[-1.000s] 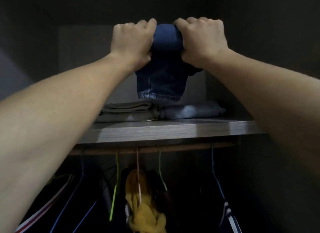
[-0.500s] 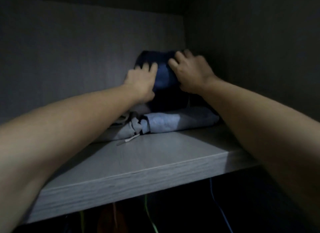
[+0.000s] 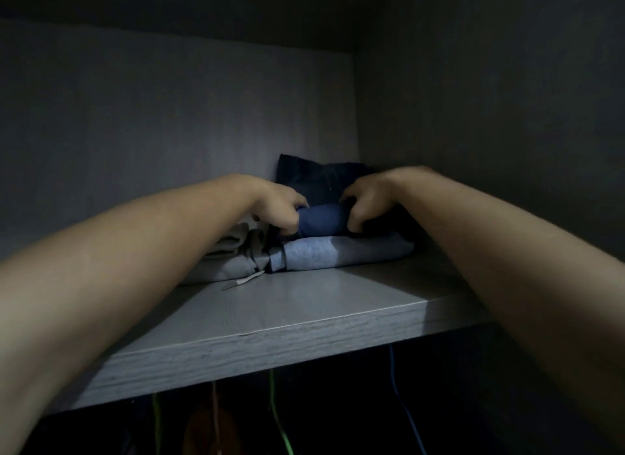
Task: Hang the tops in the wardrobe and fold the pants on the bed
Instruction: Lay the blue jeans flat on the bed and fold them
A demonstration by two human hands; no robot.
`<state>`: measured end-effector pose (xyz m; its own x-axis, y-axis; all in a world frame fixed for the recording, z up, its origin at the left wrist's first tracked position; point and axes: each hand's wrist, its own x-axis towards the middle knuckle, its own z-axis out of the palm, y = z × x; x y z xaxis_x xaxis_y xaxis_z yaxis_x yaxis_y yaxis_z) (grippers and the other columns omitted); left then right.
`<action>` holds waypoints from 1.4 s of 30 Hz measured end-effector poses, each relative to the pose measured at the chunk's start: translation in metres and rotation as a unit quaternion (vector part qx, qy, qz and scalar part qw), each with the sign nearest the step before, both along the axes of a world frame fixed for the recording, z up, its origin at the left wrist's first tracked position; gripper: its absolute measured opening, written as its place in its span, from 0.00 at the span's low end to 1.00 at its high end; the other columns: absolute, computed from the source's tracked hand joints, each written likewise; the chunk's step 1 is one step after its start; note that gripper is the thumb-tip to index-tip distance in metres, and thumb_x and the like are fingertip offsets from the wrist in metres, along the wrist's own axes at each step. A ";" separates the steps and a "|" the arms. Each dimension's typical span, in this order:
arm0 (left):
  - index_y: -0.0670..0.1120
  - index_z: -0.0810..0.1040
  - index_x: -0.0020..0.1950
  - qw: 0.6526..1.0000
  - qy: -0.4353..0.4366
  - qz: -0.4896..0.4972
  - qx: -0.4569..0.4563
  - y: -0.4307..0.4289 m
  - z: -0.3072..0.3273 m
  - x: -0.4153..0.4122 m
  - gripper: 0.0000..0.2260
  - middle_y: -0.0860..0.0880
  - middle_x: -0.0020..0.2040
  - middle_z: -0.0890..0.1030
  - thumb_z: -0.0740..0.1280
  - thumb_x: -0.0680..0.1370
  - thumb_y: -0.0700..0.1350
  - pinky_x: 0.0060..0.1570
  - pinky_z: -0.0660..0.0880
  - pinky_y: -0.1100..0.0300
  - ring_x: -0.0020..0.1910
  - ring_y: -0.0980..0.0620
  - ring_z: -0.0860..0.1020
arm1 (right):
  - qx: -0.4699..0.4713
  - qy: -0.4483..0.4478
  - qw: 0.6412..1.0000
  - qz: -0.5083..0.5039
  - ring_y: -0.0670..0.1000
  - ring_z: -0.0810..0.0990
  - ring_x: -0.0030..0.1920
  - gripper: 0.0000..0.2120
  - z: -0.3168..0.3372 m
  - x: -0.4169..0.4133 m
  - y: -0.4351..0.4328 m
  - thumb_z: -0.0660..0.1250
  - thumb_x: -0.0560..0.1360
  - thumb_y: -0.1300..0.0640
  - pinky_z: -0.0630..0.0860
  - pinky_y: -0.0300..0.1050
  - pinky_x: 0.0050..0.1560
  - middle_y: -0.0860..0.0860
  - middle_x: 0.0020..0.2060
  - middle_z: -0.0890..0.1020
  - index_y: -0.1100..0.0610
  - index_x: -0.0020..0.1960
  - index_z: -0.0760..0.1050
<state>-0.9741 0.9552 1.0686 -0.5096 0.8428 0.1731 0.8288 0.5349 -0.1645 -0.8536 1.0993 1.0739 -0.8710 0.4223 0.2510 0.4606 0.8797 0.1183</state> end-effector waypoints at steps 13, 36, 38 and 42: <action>0.48 0.53 0.79 0.888 0.382 0.086 0.241 -0.092 -0.031 0.066 0.28 0.41 0.80 0.51 0.50 0.81 0.59 0.71 0.59 0.38 0.77 0.40 0.53 | 0.146 0.335 0.930 0.048 0.63 0.63 0.72 0.29 -0.052 0.060 -0.035 0.58 0.79 0.42 0.68 0.59 0.66 0.59 0.76 0.59 0.51 0.77 0.59; 0.48 0.42 0.80 0.876 0.349 0.015 0.332 -0.260 -0.127 0.182 0.34 0.40 0.79 0.39 0.46 0.80 0.64 0.74 0.47 0.35 0.79 0.40 0.41 | 0.246 0.357 0.901 -0.031 0.62 0.55 0.78 0.31 -0.148 0.254 -0.186 0.53 0.82 0.41 0.58 0.60 0.75 0.61 0.79 0.54 0.52 0.80 0.53; 0.48 0.42 0.80 0.879 0.335 -0.013 0.338 -0.263 -0.139 0.189 0.34 0.40 0.79 0.39 0.47 0.80 0.64 0.74 0.47 0.35 0.79 0.40 0.40 | 0.247 0.342 0.905 -0.057 0.62 0.55 0.78 0.31 -0.163 0.274 -0.198 0.53 0.81 0.41 0.59 0.60 0.75 0.61 0.79 0.55 0.51 0.80 0.53; 0.47 0.43 0.80 0.880 0.286 -0.076 0.372 -0.253 -0.160 0.220 0.33 0.40 0.80 0.41 0.48 0.81 0.63 0.74 0.45 0.35 0.79 0.40 0.41 | 0.301 0.254 0.915 -0.087 0.63 0.58 0.77 0.31 -0.194 0.338 -0.212 0.52 0.81 0.40 0.61 0.60 0.73 0.62 0.78 0.56 0.52 0.80 0.54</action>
<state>-0.7540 0.7018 0.9083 -0.0510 0.4397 0.8967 0.7956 0.5606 -0.2296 -0.5153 0.8875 0.8803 -0.5104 0.1965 0.8372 0.7178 0.6334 0.2889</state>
